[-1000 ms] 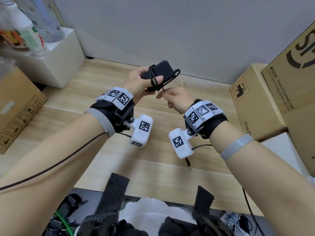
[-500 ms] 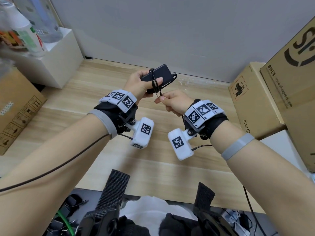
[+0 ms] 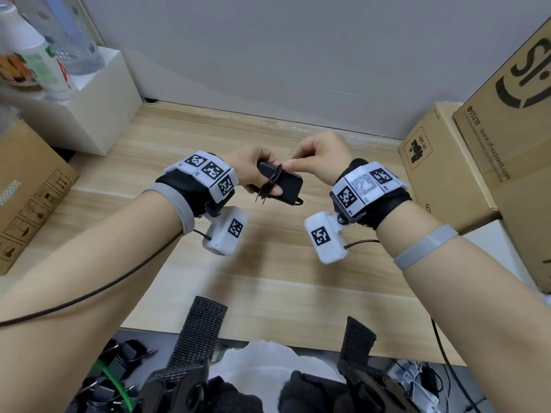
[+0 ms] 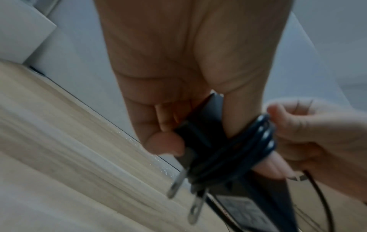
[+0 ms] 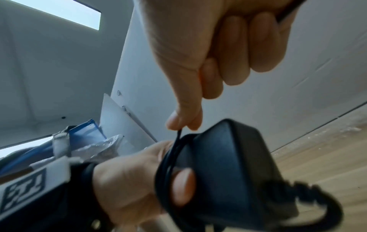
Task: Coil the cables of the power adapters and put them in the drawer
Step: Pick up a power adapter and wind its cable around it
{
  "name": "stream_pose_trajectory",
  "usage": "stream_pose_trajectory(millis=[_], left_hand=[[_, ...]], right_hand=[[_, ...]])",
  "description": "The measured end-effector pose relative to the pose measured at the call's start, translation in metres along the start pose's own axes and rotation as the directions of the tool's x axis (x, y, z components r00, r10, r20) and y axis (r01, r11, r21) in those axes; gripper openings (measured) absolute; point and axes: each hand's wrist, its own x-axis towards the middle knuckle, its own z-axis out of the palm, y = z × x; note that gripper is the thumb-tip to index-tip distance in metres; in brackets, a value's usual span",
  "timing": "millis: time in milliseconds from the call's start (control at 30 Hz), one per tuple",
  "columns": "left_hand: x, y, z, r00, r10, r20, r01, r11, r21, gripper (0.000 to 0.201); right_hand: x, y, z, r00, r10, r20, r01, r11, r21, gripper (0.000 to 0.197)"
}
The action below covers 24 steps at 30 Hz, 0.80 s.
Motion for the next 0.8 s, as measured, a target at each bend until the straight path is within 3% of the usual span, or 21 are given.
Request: stream_pose_trajectory(millis=[67,167,267,333,433,533,700,800], left_hand=[[-0.004,-0.003,-0.002,0.998,0.026,0.051,-0.024,0.998,-0.051,0.034],[-0.009,-0.007,-0.004,0.993,0.087,0.085,-0.061,0.961,-0.271,0.041],[-0.011,-0.005,-0.005,0.983,0.184,0.017,-0.15,0.846,-0.513,0.08],[-0.009,-0.001,-0.005,0.972,0.231,-0.053,-0.213,0.757,-0.618,0.087],[-0.004,0.007,-0.003,0.964,0.204,-0.168,-0.263,0.688,-0.676,0.074],[0.0,0.01,0.001,0.96,0.12,-0.253,-0.265,0.682,-0.682,0.048],[-0.001,0.013,0.005,0.934,0.016,-0.356,-0.235,0.778,-0.583,0.022],[0.001,0.011,0.005,0.912,-0.008,-0.41,-0.211,0.848,-0.486,0.025]], right_hand=[[-0.001,0.007,-0.002,0.997,0.021,-0.068,-0.016,0.996,0.084,0.014],[-0.003,0.012,-0.004,0.993,0.043,-0.111,-0.02,0.98,0.196,0.006],[-0.005,0.017,-0.001,0.984,0.1,-0.145,-0.059,0.963,0.262,0.011],[-0.009,0.02,0.002,0.981,0.155,-0.113,-0.12,0.955,0.271,0.014],[-0.015,0.018,0.01,0.99,0.142,-0.01,-0.137,0.971,0.197,0.021],[-0.016,0.012,0.017,0.99,0.133,0.056,-0.139,0.982,0.131,0.025],[-0.015,0.006,0.022,0.98,0.133,0.146,-0.137,0.99,0.023,0.026],[-0.014,0.005,0.018,0.984,0.096,0.151,-0.088,0.994,-0.059,0.026]])
